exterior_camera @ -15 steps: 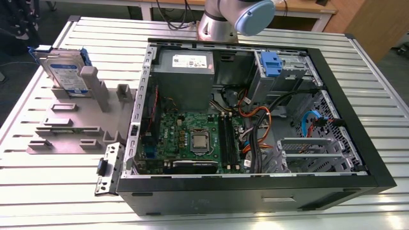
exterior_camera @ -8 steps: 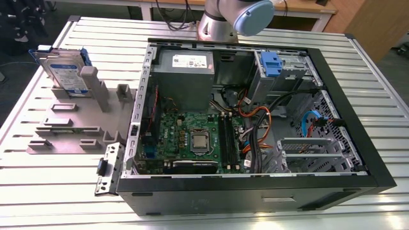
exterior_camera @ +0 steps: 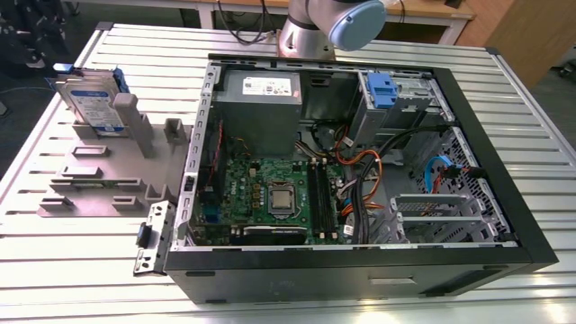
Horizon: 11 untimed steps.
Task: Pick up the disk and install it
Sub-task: 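Pick up the disk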
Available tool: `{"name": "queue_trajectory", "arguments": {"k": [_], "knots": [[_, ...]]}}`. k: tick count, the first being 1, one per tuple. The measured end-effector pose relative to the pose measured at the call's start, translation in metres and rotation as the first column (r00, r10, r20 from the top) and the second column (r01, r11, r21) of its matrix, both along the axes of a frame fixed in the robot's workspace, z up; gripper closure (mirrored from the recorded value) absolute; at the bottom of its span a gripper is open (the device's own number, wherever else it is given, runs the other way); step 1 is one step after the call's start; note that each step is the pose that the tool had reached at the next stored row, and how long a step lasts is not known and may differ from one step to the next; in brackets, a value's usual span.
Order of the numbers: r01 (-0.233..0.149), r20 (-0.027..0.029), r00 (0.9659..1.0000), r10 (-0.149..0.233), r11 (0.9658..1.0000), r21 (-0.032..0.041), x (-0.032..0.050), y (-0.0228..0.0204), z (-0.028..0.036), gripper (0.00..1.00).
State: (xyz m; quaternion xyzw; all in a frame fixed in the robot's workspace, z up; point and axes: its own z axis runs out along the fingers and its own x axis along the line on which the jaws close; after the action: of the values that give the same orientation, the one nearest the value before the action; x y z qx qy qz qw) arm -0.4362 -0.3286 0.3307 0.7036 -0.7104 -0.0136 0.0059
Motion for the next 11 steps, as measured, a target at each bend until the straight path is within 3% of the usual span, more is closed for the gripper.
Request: {"name": "queue_trajectory", "arguments": {"k": [7,11], "knots": [[-0.014,0.0005,0.9999,0.014,0.9999,0.0038,-0.0058,0.0,-0.0116,0.41],[-0.014,0.0047,0.9999,0.014,0.9999,0.0036,-0.0059,0.0,-0.0162,0.41]]}}
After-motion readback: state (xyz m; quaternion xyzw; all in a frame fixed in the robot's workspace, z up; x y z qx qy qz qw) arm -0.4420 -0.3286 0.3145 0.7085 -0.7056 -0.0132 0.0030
